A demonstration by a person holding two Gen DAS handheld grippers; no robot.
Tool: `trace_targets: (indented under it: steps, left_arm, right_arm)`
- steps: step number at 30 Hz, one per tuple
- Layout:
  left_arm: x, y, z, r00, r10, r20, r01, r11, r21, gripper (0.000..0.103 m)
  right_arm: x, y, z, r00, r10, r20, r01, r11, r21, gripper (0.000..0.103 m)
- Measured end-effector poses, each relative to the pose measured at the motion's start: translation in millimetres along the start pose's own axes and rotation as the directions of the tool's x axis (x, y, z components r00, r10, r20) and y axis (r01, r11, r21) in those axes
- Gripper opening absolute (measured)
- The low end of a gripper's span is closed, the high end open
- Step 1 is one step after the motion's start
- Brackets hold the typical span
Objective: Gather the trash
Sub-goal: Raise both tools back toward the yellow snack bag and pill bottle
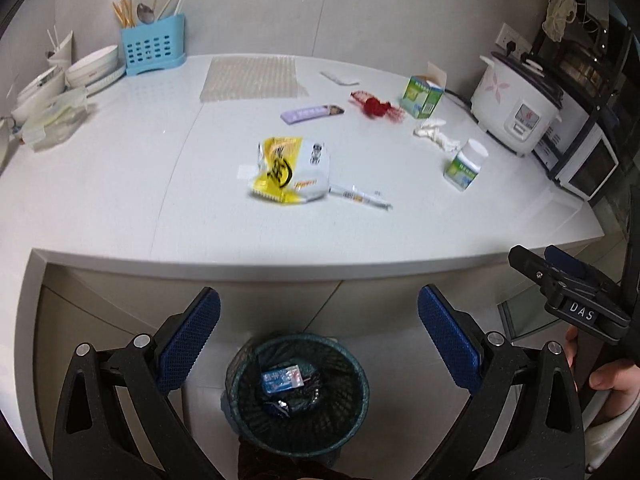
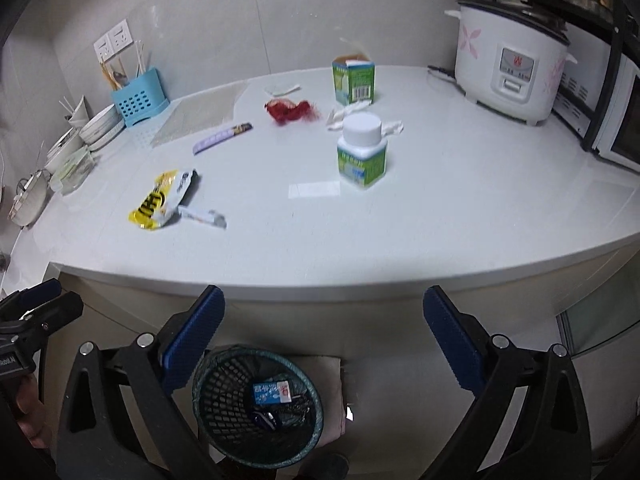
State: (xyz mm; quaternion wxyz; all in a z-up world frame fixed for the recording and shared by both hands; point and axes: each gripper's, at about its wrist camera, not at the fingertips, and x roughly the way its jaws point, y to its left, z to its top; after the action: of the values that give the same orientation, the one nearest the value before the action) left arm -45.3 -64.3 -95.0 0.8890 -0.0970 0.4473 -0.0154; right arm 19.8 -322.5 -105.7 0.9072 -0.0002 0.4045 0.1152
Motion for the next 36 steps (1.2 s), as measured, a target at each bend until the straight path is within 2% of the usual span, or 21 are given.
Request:
trace_targets:
  steps: [9,20,30,36]
  left_arm:
    - [-9,-4,38,0.999,0.010,0.037,-0.010,1.000,0.007,0.097]
    - [8,6,79,0.999,0.031,0.032,-0.031,1.000,-0.006,0.097]
    - [46,16,96,0.998,0.049,-0.027,-0.049,0.999,-0.007,0.097]
    - [85,21,101,0.994,0.069,-0.089,-0.069,0.998,0.005,0.097]
  right_arm:
    - [-12,-7,42,0.998,-0.025,0.057,0.025,1.000,0.005,0.095]
    - [5,-14,89,0.996,-0.061,0.063,0.059,0.998,0.029,0.095]
    - [41,-25,107,0.996,-0.091,0.019,0.090,0.993,0.078,0.095]
    - [64,-32,110,0.990,-0.139,-0.010,0.139,0.985,0.105,0.095]
